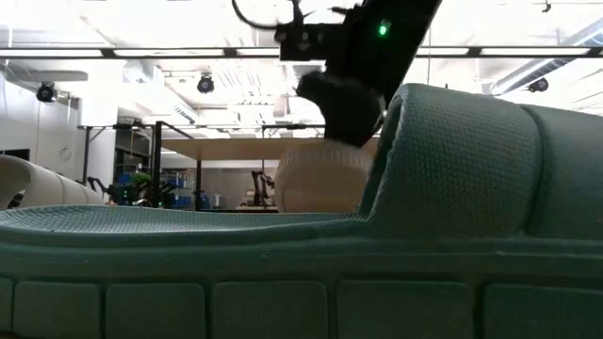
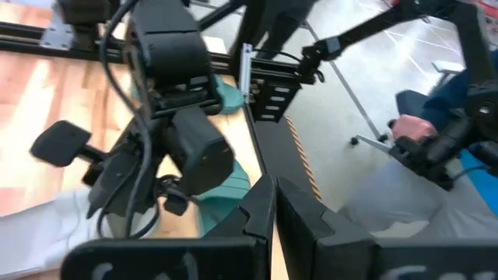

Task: Pick and place slides into the shelf
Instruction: Put the right gray slipper on the shelf

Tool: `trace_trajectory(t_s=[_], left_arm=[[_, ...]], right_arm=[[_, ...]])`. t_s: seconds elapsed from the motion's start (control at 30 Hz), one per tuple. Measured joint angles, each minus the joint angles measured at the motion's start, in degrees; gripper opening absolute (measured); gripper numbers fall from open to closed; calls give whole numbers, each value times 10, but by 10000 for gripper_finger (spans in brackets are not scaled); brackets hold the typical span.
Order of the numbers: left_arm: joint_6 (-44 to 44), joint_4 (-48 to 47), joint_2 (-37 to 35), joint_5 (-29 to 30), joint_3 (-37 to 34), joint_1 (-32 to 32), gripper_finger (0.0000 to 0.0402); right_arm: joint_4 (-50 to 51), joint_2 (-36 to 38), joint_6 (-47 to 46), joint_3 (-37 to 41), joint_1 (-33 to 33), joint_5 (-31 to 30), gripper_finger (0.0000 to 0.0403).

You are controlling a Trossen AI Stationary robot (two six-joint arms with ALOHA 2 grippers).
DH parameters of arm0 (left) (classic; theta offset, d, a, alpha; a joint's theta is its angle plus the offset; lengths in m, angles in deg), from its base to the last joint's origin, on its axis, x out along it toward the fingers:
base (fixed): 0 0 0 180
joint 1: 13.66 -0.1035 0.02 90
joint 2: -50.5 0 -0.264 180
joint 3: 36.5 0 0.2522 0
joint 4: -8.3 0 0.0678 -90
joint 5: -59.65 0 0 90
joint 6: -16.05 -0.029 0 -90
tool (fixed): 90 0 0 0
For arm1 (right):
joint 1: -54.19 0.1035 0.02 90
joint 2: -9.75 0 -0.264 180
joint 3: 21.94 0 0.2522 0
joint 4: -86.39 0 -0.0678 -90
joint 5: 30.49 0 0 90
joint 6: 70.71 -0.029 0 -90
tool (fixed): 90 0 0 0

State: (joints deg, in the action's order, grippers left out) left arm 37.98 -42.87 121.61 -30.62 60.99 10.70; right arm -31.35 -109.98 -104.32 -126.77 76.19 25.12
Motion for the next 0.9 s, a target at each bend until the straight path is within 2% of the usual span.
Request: trace_trajectory(t_s=[0.37, 0.63, 0.9], left_arm=[[2, 35, 0, 53, -1, 0, 0], [2, 85, 0, 91, -1, 0, 0], [2, 100, 0, 123, -1, 0, 0]], right_arm=[[70, 58, 1, -1, -2, -40, 13], [73, 117, 2, 3, -3, -43, 13], [77, 137, 10, 4, -3, -46, 13]])
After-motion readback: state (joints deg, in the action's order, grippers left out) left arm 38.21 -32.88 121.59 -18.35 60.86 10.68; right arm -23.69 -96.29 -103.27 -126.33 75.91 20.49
